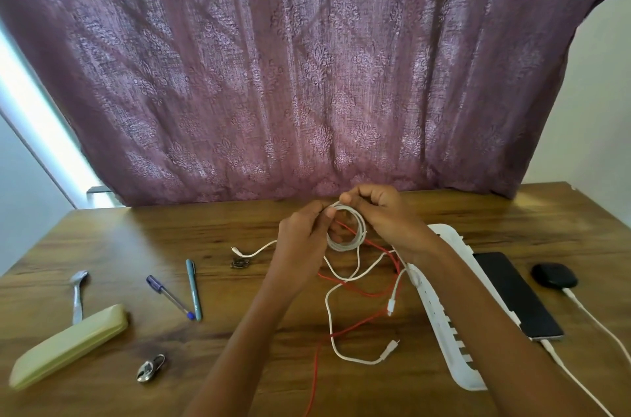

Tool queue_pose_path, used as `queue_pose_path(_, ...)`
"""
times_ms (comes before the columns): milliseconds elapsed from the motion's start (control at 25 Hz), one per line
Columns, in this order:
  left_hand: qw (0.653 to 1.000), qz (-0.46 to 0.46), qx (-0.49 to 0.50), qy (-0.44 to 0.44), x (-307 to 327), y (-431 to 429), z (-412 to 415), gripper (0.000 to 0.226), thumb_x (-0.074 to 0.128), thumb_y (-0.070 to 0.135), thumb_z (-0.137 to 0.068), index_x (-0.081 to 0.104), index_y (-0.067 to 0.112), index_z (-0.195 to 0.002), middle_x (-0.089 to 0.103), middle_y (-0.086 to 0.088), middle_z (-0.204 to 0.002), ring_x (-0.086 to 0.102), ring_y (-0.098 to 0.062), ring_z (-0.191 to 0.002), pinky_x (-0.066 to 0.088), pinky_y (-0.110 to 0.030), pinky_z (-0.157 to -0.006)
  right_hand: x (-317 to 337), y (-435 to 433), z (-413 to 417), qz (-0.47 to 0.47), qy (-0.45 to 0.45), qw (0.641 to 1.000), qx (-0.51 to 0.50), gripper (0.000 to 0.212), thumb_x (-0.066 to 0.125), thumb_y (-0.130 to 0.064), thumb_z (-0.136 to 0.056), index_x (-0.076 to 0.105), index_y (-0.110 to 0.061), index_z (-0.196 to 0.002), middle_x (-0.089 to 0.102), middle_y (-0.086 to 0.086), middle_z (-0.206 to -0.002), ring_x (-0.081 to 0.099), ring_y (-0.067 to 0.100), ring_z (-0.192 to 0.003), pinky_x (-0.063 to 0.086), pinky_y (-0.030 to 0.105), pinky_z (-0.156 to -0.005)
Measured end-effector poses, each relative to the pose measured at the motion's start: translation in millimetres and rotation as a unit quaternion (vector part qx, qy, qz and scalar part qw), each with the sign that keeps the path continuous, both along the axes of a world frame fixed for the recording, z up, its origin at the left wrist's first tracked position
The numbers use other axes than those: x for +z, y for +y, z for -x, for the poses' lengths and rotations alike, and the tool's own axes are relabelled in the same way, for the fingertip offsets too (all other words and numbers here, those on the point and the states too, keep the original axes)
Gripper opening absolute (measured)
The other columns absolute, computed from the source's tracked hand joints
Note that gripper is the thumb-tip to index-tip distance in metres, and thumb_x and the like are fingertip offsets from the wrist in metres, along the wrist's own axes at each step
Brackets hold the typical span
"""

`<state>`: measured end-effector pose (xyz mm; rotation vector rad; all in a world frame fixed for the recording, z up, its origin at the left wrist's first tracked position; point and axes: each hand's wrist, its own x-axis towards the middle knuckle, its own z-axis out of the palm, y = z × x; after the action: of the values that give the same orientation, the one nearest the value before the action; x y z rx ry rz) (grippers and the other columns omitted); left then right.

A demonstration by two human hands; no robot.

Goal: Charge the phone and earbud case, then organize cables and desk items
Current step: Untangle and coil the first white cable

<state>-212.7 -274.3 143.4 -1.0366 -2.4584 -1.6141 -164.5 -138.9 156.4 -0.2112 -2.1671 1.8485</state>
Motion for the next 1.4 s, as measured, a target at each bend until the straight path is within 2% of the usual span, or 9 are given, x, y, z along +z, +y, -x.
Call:
queue_pose_path(120,1.0,0.002,0.015,0.004,0.2,0.4,0.4,0.022,0.048,0.014,-0.095,0.065,0.003,-0.085,0.065,0.002,-0.07,0.057,0.007,-0.063,0.04,-0.004,-0.057,0.9,0.9,-3.5,0.033,0.007,0.999,-0.012,0.011,0.062,-0.02,-0.086,0.064,-0.01,-0.083,0.065,0.001,-0.074,0.06,0.003,-0.061,0.048,0.014,-0.057)
queue_pose_path(360,0.997,-0.033,0.025,-0.072,1.7,-3.4,1.8,0.027,0.047,0.017,-0.095,0.066,0.01,-0.077,0.064,0.007,-0.062,0.06,0.005,-0.058,0.042,-0.005,-0.058,-7.7,7.9,-10.8,-0.28,0.143,0.935,-0.166,0.007,0.073,-0.014,-0.075,0.073,-0.017,-0.082,0.064,-0.004,-0.08,0.056,0.0,-0.069,0.039,0.003,-0.064)
queue_pose_path(480,0.986,-0.051,-0.026,-0.159,0.6,-3.4,1.0,0.03,0.046,0.018,-0.096,0.066,0.013,-0.074,0.064,0.006,-0.057,0.061,-0.006,-0.059,0.048,-0.021,-0.063,-17.5,13.9,-9.4,-0.379,0.186,0.887,-0.189,0.009,0.072,-0.01,-0.075,0.074,-0.013,-0.083,0.067,0.0,-0.077,0.051,0.001,-0.067,0.037,0.002,-0.065)
queue_pose_path(560,0.974,-0.074,-0.052,-0.206,0.9,-1.0,-2.2,0.029,0.045,0.016,-0.096,0.067,0.009,-0.078,0.064,0.005,-0.057,0.061,-0.007,-0.057,0.047,-0.02,-0.059,-21.8,13.5,-7.4,-0.339,0.174,0.906,-0.184,0.01,0.071,-0.008,-0.076,0.074,-0.011,-0.085,0.07,0.0,-0.078,0.055,0.0,-0.069,0.04,0.003,-0.067)
queue_pose_path(720,0.977,-0.086,0.003,-0.193,4.5,0.5,-4.6,0.025,0.049,0.015,-0.094,0.071,0.01,-0.084,0.069,0.0,-0.063,0.065,-0.004,-0.059,0.048,-0.013,-0.056,-24.1,4.0,-8.2,-0.101,0.059,0.988,-0.097,0.016,0.061,-0.004,-0.085,0.072,-0.015,-0.087,0.072,-0.002,-0.085,0.068,0.008,-0.08,0.053,0.019,-0.076)
queue_pose_path(880,0.992,-0.058,0.051,-0.104,4.5,-3.2,-2.9,0.024,0.053,0.016,-0.092,0.072,0.013,-0.078,0.069,0.005,-0.063,0.065,-0.001,-0.059,0.045,-0.006,-0.059,-15.1,-1.3,-11.7,0.138,-0.024,0.988,-0.06,0.022,0.053,-0.022,-0.091,0.072,-0.012,-0.088,0.074,0.006,-0.086,0.069,0.019,-0.086,0.056,0.03,-0.076)
queue_pose_path(1080,0.997,-0.028,0.068,-0.032,4.9,-4.2,-5.9,0.022,0.055,0.016,-0.091,0.074,0.014,-0.081,0.067,0.014,-0.064,0.063,0.008,-0.062,0.041,-0.002,-0.057,-13.8,-1.1,-16.6,0.091,-0.038,0.992,-0.078,0.029,0.071,-0.007,-0.077,0.062,-0.017,-0.103,0.07,0.018,-0.094,0.068,0.026,-0.087,0.055,0.038,-0.083)
queue_pose_path(1200,0.996,-0.016,0.081,-0.036,2.2,-2.7,-7.6,0.022,0.056,0.019,-0.091,0.074,0.016,-0.079,0.065,0.017,-0.06,0.062,0.006,-0.058,0.043,-0.004,-0.054,-14.3,2.5,-19.0,0.101,-0.05,0.992,-0.057,0.043,0.068,0.005,-0.077,0.052,-0.012,-0.112,0.07,0.014,-0.088,0.068,0.021,-0.077,0.056,0.032,-0.077)
queue_pose_path(1400,0.994,-0.003,0.098,-0.057,-1.9,2.7,-11.7,0.021,0.055,0.023,-0.091,0.073,0.017,-0.082,0.069,0.007,-0.063,0.066,-0.012,-0.063,0.05,-0.024,-0.058,-17.9,-2.3,-18.3,0.091,-0.053,0.994,-0.015,0.032,0.052,0.011,-0.086,0.038,-0.011,-0.105,0.066,0.007,-0.081,0.066,0.006,-0.064,0.053,0.018,-0.063)
